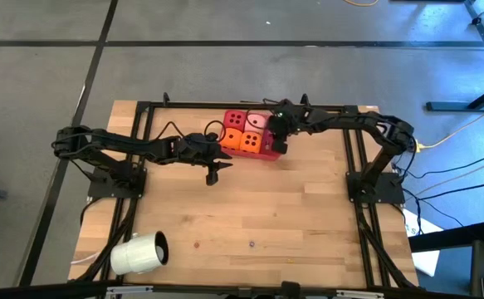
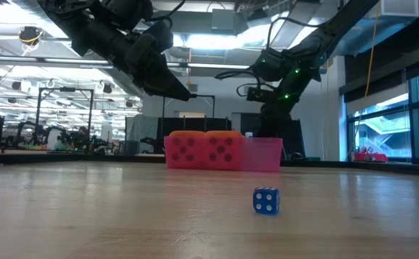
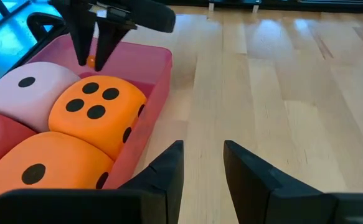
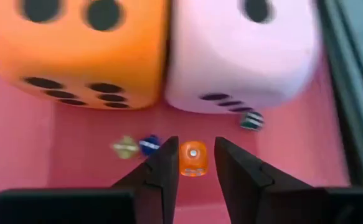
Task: Pick & Place Dice
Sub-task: Put the small orange dice into the red container, then put the small yellow dice into the red container
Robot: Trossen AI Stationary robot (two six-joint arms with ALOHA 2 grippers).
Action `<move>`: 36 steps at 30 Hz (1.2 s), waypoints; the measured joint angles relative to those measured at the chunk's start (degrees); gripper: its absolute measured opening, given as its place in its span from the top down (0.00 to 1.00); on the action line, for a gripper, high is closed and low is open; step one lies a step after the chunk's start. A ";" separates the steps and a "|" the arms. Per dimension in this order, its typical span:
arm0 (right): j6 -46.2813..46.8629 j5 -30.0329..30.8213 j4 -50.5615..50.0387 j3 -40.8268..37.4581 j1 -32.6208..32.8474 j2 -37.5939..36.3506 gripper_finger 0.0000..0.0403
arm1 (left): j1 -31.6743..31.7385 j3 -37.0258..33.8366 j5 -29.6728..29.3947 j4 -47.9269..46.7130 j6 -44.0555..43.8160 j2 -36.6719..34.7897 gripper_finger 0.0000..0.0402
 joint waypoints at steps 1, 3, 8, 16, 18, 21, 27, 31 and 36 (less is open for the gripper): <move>0.08 -0.99 -0.02 0.00 -0.08 0.06 0.74 | 0.00 0.00 0.01 0.00 0.09 0.00 0.73; 0.22 -1.25 0.11 0.00 -0.09 0.06 0.74 | 0.00 0.00 0.01 0.00 0.05 0.00 0.73; -1.99 -0.68 1.59 0.00 -0.17 0.06 0.69 | 0.01 0.00 0.01 0.01 -0.09 0.00 0.74; -2.75 -0.60 2.60 0.02 0.34 0.06 0.57 | 0.00 0.02 0.01 0.41 -0.15 0.00 0.73; -6.43 0.77 2.33 0.02 1.28 -0.08 0.56 | 0.01 0.02 0.01 0.40 -0.13 0.00 0.74; -10.33 9.88 2.41 0.02 3.88 -1.26 0.56 | 0.01 0.02 0.01 0.42 -0.15 0.00 0.74; -17.48 30.91 2.06 0.04 10.70 -6.04 0.58 | 0.00 0.02 0.01 0.42 -0.13 0.00 0.73; -13.57 29.18 -2.55 0.07 16.07 -11.60 0.58 | 0.00 0.02 0.04 0.42 -0.17 0.00 0.73; 1.97 18.84 -12.67 0.09 22.89 -19.48 0.58 | 0.00 0.02 0.01 0.45 -1.25 0.00 0.73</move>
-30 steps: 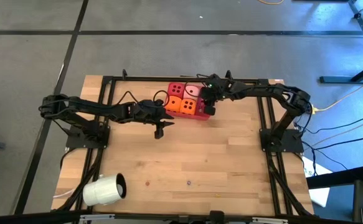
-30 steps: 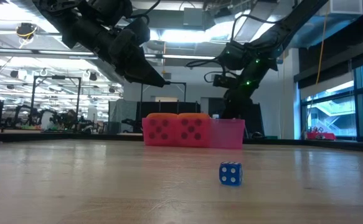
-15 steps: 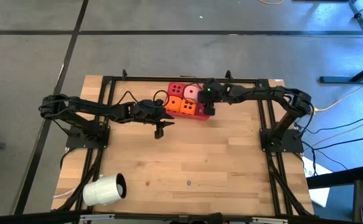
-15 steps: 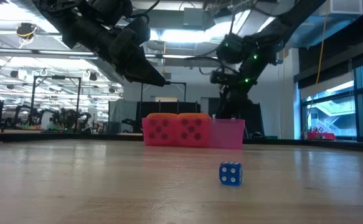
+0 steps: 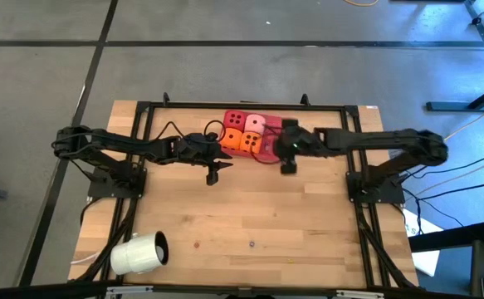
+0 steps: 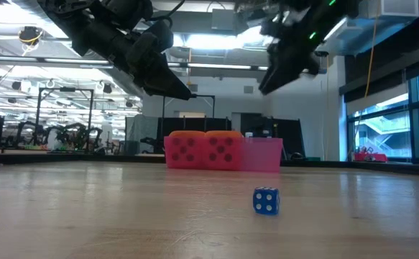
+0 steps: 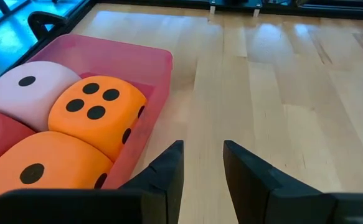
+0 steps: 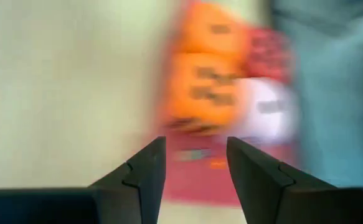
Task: Pick & Place Dice
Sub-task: Put the small yellow dice into the red container
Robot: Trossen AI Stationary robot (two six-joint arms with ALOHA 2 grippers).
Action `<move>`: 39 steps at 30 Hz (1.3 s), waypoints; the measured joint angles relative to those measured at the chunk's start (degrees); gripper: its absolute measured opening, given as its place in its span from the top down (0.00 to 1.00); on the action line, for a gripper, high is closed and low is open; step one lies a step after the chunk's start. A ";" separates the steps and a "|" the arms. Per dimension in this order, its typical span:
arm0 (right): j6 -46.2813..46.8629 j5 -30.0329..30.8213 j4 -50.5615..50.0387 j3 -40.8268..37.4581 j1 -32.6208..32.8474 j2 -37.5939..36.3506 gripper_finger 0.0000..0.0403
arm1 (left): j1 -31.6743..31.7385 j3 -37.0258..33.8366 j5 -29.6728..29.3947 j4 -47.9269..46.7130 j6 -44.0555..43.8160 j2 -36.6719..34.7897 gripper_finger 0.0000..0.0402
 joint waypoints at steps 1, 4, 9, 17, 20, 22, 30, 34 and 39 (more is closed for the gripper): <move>3.88 -3.85 -2.61 0.00 1.02 -1.33 0.58 | -0.01 0.00 0.02 0.00 -0.01 0.00 0.73; 13.91 -17.84 -6.16 -0.37 4.95 -4.33 0.58 | -0.27 0.00 0.01 0.08 -0.02 0.00 0.73; 17.93 -30.88 -3.50 -5.53 15.23 -4.65 0.58 | -1.06 0.02 0.02 0.41 0.00 0.00 0.73; 19.34 -26.73 21.22 -20.77 31.56 -3.98 0.58 | -2.21 0.02 -0.02 2.22 -0.63 0.00 0.72; 22.30 -24.28 29.70 -24.83 35.00 -3.28 0.58 | -2.19 0.02 -0.09 2.95 -1.04 0.00 0.73; 22.55 -21.89 31.38 -26.42 36.42 -2.88 0.58 | -2.19 0.02 -0.12 3.34 -1.02 0.00 0.73; 36.04 -19.18 37.42 -27.32 38.56 1.94 0.58 | -2.19 0.02 -0.20 3.39 -1.02 0.00 0.73; 24.69 -28.84 47.48 -27.30 38.92 7.13 0.58 | -2.19 0.02 -0.17 3.37 -1.05 0.00 0.72; 19.93 -32.37 55.63 -27.30 40.59 15.36 0.58 | -2.19 0.02 -0.04 3.33 -2.31 0.00 0.73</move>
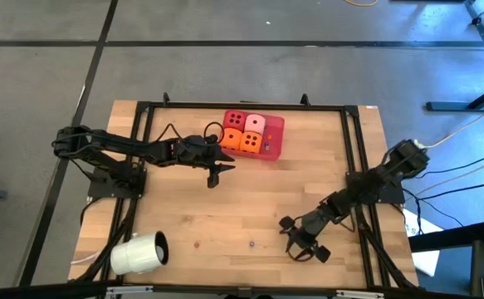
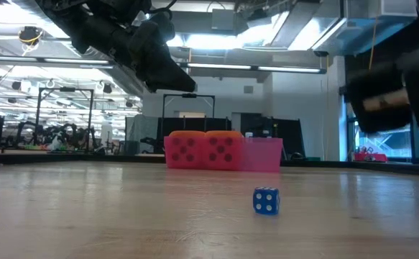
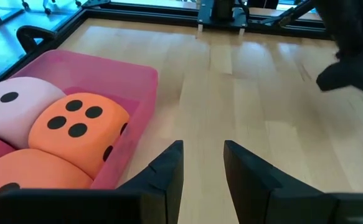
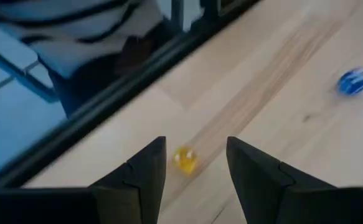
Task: Pick & Place Dice
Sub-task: Put the small yellow dice into the red container
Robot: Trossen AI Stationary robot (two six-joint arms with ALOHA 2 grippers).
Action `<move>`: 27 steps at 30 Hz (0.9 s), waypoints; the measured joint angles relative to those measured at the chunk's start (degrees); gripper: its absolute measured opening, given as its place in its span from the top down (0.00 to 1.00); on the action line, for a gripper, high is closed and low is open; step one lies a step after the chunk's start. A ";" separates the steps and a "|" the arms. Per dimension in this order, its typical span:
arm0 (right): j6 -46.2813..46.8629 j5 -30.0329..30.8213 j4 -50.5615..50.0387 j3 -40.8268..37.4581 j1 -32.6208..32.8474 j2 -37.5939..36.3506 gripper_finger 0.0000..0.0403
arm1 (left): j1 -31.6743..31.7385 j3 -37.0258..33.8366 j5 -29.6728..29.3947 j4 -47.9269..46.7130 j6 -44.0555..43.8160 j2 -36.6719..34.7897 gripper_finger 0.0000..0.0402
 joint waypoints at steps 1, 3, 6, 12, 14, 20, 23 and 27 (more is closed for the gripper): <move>-0.02 0.00 0.70 0.00 0.20 1.41 0.58 | 0.00 0.00 0.00 -0.04 -0.01 0.00 0.73; 0.00 0.07 3.33 0.00 0.64 4.11 0.58 | 0.00 0.00 0.02 -0.13 -0.04 0.00 0.72; 0.00 0.68 8.17 0.06 1.53 7.66 0.58 | 0.00 0.00 0.02 -0.32 -0.07 0.00 0.72; 1.25 -0.99 9.51 2.14 3.49 12.87 0.63 | 0.00 0.00 0.02 -0.39 -0.26 0.00 0.72; -0.33 -0.06 10.24 2.87 3.80 14.20 0.65 | 0.00 0.00 0.03 -0.42 -0.26 0.00 0.72; -3.18 3.08 10.19 3.54 3.91 15.10 0.74 | 0.00 0.00 0.11 -0.43 -0.24 0.00 0.72; -5.55 3.31 9.97 3.54 3.89 15.13 0.80 | 0.00 0.00 0.11 -0.44 -0.24 0.00 0.72; -5.57 3.26 9.77 3.50 3.53 15.14 0.86 | 0.00 0.00 0.10 -0.44 -0.22 0.00 0.72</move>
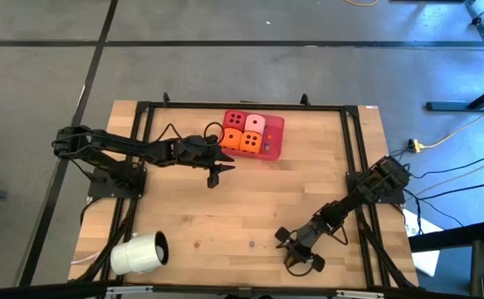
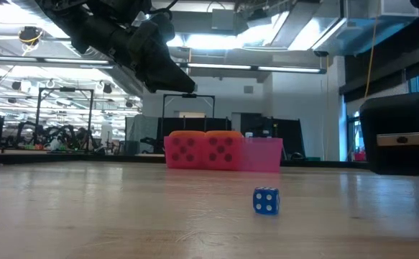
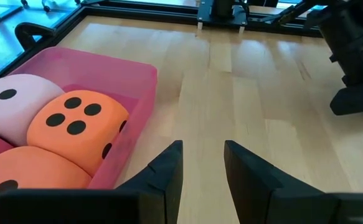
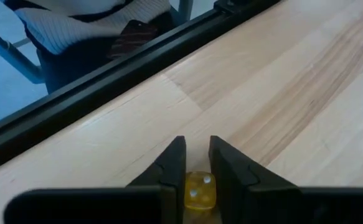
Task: Pick & Place Dice
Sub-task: Put the small yellow dice into the red container
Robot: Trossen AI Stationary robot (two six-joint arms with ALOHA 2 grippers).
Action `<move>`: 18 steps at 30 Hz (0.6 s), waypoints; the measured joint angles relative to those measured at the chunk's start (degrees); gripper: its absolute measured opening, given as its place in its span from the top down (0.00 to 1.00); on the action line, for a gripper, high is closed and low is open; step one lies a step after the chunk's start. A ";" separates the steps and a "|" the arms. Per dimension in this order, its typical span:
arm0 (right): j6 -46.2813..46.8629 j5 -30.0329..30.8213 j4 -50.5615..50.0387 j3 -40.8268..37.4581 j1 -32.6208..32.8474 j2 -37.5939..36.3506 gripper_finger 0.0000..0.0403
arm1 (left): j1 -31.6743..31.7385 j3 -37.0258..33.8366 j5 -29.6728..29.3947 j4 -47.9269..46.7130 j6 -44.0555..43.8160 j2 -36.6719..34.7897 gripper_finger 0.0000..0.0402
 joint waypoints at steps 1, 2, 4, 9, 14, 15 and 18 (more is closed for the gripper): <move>-0.02 0.02 -0.04 0.00 -0.13 0.02 0.87 | 0.00 0.00 -0.01 0.00 0.00 0.00 0.72; -0.33 0.00 -0.04 0.00 -0.34 0.04 0.86 | 0.00 0.00 -0.01 -0.01 0.01 0.00 0.72; -0.47 -0.05 0.28 0.00 -0.77 0.10 0.84 | 0.00 0.00 -0.01 0.00 0.02 0.00 0.72; -2.25 0.06 1.10 -0.13 -2.33 -0.31 0.77 | 0.00 0.00 -0.01 -0.02 0.12 0.00 0.72; -3.83 1.35 0.66 -0.22 -4.46 -1.10 0.85 | 0.00 0.00 -0.03 -0.25 0.20 0.00 0.72; -3.85 1.24 0.66 -0.22 -4.85 -1.11 0.86 | 0.00 0.00 -0.01 -0.49 0.20 0.00 0.72; -6.91 0.83 0.77 -0.22 -5.90 -1.12 0.87 | 0.00 -0.02 -0.03 -1.32 0.20 0.00 0.72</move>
